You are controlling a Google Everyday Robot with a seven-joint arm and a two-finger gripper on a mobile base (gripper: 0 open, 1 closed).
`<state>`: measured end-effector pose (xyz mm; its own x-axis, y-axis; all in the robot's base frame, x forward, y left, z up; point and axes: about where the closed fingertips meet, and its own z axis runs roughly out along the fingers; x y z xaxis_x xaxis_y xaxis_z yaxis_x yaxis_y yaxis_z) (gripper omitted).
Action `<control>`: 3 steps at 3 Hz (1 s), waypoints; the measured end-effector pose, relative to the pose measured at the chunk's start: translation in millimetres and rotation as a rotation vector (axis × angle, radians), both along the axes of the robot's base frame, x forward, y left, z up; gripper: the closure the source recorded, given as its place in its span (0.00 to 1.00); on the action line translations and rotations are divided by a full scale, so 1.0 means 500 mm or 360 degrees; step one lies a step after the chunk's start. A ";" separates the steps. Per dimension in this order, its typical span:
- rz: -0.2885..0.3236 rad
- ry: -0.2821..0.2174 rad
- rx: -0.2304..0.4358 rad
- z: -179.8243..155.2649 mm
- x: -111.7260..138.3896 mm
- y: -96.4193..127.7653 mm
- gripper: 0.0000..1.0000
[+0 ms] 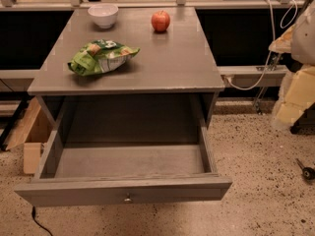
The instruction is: Place green rice chip bag into top drawer
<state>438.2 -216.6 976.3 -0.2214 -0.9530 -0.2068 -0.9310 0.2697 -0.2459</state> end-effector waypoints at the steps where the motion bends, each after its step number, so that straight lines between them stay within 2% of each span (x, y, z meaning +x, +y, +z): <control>1: 0.0000 0.0000 0.0000 0.000 0.000 0.000 0.00; 2: 0.0039 -0.0016 0.0125 -0.010 0.024 0.032 0.00; 3: 0.0162 -0.0078 0.0332 -0.024 0.095 0.121 0.00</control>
Offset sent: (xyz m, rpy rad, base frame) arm 0.0309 0.0403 -0.0168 0.2124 -0.0075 0.0647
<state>485.8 -156.0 964.3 -0.1116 -0.9053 -0.4099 -0.9443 0.2250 -0.2399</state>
